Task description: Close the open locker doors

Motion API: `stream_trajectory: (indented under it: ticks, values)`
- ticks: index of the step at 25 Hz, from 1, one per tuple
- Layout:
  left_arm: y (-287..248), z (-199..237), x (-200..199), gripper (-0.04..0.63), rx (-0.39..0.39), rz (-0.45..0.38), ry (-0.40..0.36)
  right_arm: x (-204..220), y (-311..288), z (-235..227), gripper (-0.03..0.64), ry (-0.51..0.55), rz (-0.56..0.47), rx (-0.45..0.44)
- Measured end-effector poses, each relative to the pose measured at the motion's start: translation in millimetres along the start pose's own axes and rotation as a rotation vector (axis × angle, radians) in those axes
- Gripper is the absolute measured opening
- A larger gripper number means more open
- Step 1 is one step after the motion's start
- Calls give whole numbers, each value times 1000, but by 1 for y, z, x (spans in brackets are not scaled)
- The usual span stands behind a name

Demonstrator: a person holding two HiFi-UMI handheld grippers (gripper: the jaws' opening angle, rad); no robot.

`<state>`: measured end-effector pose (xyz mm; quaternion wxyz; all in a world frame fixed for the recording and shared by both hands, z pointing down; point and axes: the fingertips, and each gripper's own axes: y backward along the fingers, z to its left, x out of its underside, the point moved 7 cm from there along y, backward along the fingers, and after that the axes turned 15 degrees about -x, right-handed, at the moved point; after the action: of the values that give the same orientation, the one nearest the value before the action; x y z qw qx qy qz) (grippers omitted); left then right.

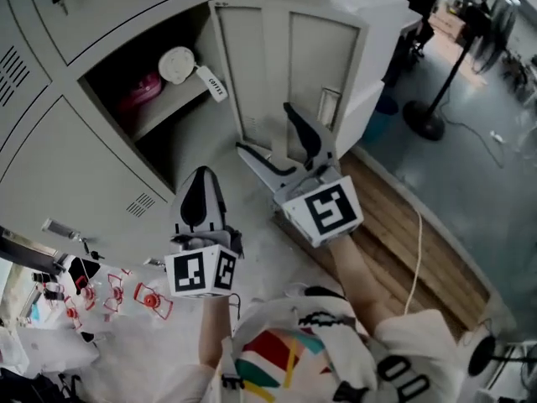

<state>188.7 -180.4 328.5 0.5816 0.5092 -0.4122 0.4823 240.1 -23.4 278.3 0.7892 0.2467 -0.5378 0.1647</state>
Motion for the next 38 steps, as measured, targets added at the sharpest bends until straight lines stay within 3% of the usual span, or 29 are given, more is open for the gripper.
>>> stream_trajectory:
  ticks: [3,6,11,16,22,27,31,38]
  values:
    - [-21,-38,1,8,94,-3,13,-8,39,-33,354,33,12,109]
    - [-32,-63,4,8,135,1,23,-8,67,-56,354,41,35,175]
    - [-45,-94,12,8,165,22,42,19,94,-91,354,-45,81,195]
    - [-51,-112,23,8,157,44,42,43,97,-106,354,-79,120,102]
    - [-62,-113,34,8,120,63,47,55,84,-100,354,-104,144,-82]
    - [-63,-111,36,8,79,65,35,57,83,-97,354,-144,93,-153]
    - [-65,-93,36,8,25,64,13,55,76,-96,354,-117,62,-173]
    - [-50,-56,29,8,-51,47,2,36,61,-44,354,-176,-3,-301]
